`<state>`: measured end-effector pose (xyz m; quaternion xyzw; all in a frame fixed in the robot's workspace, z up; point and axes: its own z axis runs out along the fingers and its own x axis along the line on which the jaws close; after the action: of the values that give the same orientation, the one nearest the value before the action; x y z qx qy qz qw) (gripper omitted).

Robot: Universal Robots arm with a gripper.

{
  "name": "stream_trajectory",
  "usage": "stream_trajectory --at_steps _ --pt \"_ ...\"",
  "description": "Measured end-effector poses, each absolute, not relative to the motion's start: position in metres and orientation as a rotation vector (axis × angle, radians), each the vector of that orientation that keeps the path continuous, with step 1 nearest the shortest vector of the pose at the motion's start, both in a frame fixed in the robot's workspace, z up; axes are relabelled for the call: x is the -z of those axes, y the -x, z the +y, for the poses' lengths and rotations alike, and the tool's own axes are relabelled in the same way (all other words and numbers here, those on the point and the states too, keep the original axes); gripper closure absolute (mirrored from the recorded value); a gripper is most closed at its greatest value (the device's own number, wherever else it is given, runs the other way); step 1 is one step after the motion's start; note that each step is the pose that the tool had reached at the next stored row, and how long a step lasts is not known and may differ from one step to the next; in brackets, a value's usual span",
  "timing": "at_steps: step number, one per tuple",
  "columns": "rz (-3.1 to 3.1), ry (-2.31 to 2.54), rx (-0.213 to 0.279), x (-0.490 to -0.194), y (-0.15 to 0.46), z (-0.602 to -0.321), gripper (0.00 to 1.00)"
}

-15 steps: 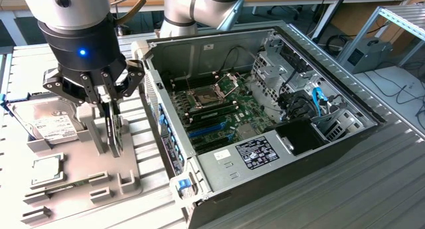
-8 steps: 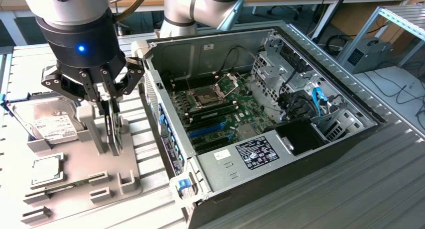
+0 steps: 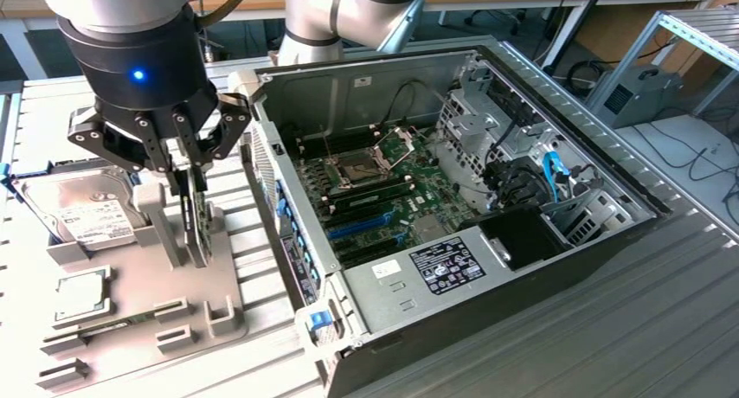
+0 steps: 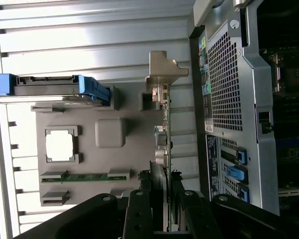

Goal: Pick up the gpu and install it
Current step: 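Pick up the gpu and move the gpu toward the slot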

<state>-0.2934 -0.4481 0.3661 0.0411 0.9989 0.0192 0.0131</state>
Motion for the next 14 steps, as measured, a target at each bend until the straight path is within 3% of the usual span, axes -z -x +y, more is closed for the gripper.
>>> stream_trajectory --at_steps 14 --pt "3.112 -0.128 -0.06 -0.377 0.293 -0.448 0.73"
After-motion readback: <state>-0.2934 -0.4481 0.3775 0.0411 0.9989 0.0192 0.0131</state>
